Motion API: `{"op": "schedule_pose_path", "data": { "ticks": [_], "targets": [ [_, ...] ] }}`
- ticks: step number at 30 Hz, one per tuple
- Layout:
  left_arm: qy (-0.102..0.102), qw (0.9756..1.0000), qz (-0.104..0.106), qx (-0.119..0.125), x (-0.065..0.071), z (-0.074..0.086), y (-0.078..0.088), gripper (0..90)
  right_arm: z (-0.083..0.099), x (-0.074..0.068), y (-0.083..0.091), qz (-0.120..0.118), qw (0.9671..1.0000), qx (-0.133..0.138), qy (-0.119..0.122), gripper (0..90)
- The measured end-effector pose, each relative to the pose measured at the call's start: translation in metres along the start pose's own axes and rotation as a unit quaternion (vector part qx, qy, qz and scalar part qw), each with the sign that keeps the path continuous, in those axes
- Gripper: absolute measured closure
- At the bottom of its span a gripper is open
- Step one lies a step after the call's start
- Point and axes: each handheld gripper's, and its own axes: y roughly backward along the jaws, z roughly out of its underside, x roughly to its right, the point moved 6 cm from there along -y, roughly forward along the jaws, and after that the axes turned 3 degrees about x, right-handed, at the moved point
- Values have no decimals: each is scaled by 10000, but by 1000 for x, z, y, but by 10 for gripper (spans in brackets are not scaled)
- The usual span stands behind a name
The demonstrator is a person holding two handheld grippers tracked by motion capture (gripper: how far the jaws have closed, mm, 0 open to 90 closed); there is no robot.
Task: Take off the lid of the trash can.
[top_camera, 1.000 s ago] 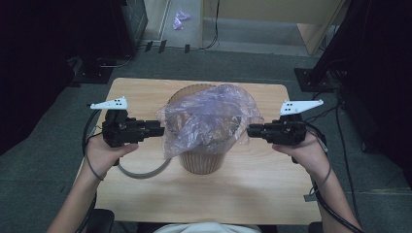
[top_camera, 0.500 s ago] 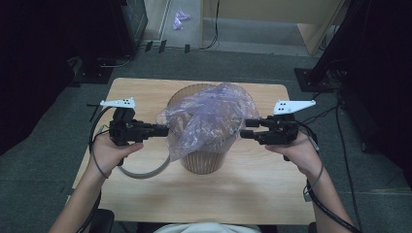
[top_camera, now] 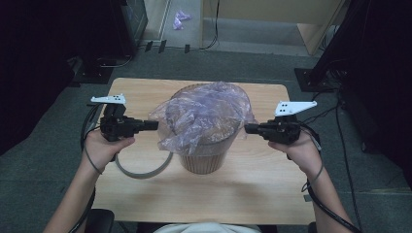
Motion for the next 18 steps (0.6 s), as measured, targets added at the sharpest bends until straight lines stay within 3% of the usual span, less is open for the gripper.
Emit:
{"op": "schedule_pose_path", "data": {
  "ticks": [3,9,12,18],
  "targets": [
    [154,9999,31,11,-7,0,2,898,2,3,2,62,10000,-9,-32,900],
    [236,9989,-390,76,-27,-5,5,897,10,16,8,397,9990,-152,-104,900],
    [361,9991,-155,185,-26,-8,4,883,10,15,12,298,9994,-115,-143,865],
    [70,9989,247,379,-3,-15,8,653,-3,1,21,-28,9997,233,-117,654]
  ]
}}
